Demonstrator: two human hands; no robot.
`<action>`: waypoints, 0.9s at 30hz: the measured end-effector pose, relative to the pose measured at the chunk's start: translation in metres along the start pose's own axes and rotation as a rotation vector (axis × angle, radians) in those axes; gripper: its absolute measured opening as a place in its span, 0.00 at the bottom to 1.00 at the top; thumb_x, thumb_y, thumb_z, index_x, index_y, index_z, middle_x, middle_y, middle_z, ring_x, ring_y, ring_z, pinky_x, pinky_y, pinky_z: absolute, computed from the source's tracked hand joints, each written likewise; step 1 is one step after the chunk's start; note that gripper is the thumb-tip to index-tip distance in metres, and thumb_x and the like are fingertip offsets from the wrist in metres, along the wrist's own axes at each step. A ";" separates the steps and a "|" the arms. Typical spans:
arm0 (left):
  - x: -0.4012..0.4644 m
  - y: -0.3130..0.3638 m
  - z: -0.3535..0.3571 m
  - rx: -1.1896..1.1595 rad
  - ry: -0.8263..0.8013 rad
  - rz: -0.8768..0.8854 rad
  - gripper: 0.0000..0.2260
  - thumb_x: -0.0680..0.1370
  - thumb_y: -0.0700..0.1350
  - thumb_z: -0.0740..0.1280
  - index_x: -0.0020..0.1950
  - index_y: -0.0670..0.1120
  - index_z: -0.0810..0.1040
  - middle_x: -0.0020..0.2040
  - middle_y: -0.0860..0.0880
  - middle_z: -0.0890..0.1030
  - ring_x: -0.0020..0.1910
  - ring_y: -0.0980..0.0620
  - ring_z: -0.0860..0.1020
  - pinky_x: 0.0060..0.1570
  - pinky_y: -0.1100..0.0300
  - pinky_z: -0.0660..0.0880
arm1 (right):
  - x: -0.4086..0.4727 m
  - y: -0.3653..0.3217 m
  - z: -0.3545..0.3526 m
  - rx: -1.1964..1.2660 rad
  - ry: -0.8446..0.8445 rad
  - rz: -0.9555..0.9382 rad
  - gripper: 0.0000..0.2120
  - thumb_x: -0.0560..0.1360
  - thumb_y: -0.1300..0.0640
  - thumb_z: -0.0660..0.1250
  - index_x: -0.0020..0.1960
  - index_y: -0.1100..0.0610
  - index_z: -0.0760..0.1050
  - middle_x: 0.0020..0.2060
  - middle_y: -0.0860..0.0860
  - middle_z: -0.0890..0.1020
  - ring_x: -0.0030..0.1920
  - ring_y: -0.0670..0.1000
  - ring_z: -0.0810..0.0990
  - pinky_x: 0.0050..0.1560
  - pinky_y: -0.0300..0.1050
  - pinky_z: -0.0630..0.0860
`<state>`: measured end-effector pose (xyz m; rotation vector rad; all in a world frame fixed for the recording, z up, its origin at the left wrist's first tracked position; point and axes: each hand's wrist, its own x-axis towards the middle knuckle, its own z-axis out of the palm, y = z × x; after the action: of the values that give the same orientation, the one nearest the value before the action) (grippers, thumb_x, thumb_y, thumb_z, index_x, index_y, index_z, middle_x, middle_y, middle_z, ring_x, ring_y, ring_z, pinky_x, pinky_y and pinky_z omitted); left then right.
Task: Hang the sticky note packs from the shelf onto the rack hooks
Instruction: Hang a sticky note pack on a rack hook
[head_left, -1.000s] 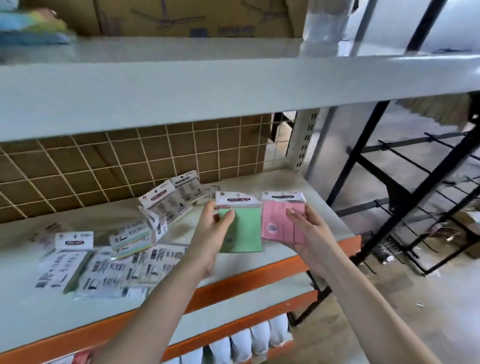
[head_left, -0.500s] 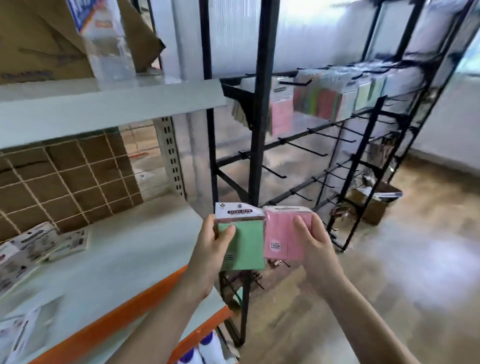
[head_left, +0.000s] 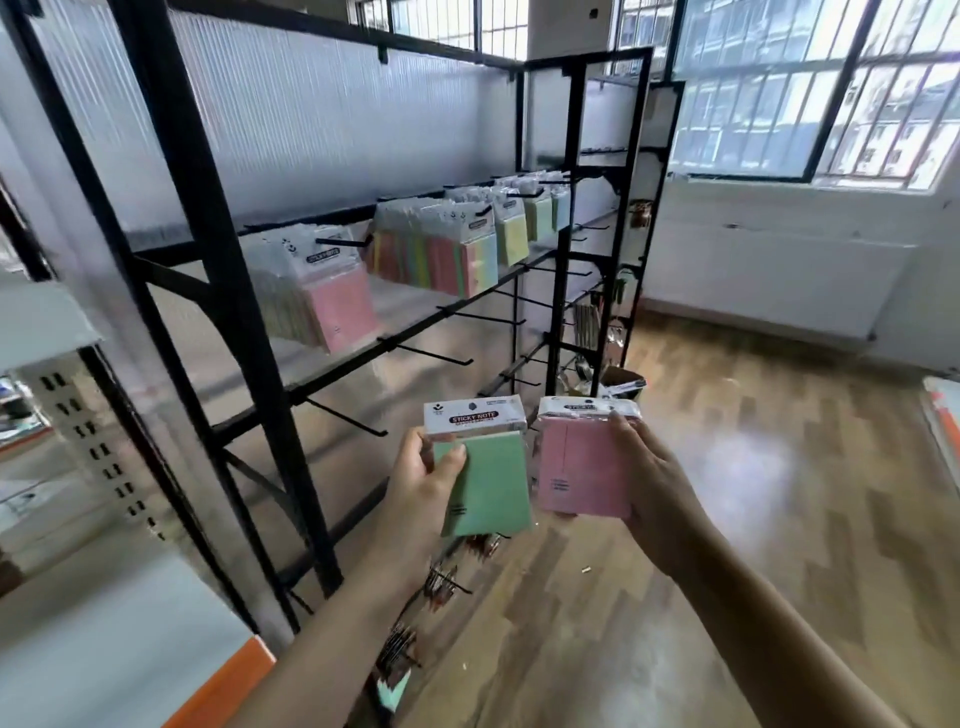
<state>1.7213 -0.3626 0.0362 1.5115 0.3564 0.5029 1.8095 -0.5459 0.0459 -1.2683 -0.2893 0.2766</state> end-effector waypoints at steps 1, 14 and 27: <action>0.006 0.004 0.006 -0.025 -0.007 0.003 0.03 0.79 0.46 0.64 0.52 0.50 0.73 0.46 0.46 0.82 0.42 0.49 0.82 0.36 0.54 0.78 | 0.008 -0.004 0.000 -0.009 0.000 -0.016 0.18 0.79 0.48 0.58 0.60 0.61 0.70 0.48 0.60 0.76 0.42 0.56 0.79 0.36 0.52 0.79; 0.102 0.045 -0.005 0.273 0.116 0.189 0.16 0.64 0.70 0.64 0.45 0.62 0.76 0.44 0.56 0.84 0.41 0.54 0.83 0.41 0.49 0.77 | 0.164 -0.041 0.055 -0.130 -0.283 -0.217 0.08 0.80 0.62 0.61 0.49 0.52 0.76 0.37 0.44 0.83 0.36 0.45 0.81 0.29 0.38 0.76; 0.106 0.105 -0.019 0.564 0.576 0.348 0.10 0.68 0.65 0.61 0.40 0.62 0.75 0.40 0.69 0.79 0.41 0.71 0.77 0.39 0.80 0.67 | 0.205 -0.053 0.150 0.000 -0.700 -0.453 0.05 0.75 0.50 0.67 0.43 0.47 0.80 0.37 0.47 0.84 0.36 0.47 0.82 0.34 0.41 0.78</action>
<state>1.7918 -0.2926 0.1494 1.9702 0.7310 1.1972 1.9488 -0.3528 0.1498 -1.0343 -1.1567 0.3211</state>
